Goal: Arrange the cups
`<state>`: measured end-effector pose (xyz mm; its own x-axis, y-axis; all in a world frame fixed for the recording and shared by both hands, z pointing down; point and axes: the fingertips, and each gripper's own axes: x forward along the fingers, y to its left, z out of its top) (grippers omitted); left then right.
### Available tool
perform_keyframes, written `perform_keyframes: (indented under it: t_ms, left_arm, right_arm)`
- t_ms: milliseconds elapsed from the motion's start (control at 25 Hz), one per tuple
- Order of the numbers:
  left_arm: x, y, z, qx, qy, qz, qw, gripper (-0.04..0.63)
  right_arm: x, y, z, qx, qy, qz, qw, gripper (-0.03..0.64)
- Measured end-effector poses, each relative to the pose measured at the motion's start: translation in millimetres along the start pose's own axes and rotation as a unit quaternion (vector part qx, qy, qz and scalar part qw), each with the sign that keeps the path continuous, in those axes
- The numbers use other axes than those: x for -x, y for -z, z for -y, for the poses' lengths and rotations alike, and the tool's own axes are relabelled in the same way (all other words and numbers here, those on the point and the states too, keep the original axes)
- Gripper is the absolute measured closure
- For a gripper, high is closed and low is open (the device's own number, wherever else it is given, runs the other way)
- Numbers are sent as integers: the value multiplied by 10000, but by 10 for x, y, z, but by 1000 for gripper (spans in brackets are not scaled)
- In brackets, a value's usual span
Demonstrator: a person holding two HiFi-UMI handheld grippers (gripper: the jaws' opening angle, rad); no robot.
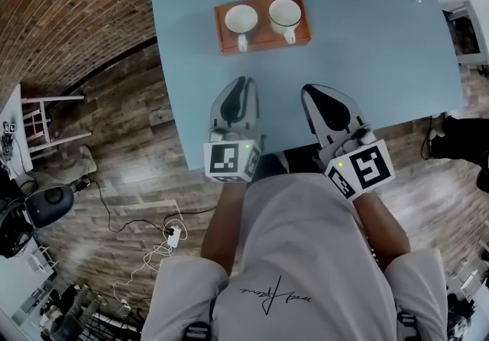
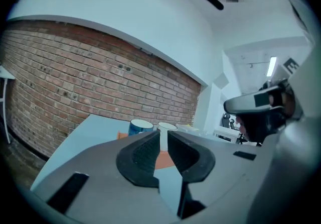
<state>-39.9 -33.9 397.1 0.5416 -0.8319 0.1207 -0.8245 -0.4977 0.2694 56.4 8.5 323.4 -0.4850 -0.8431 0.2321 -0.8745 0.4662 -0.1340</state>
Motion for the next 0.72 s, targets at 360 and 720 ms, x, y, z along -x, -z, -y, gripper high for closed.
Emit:
perform_keyframes:
  t_ms: [360,720]
  left_arm:
    - [226,-374,359,-38,608,16,9981,576]
    - [394,-540,465,-86,842,-333,9959,586]
  right_arm:
    - [58,-170,-142,-20,127,145,9998,595]
    - [223,-190,-237,66,249,31,9997,596]
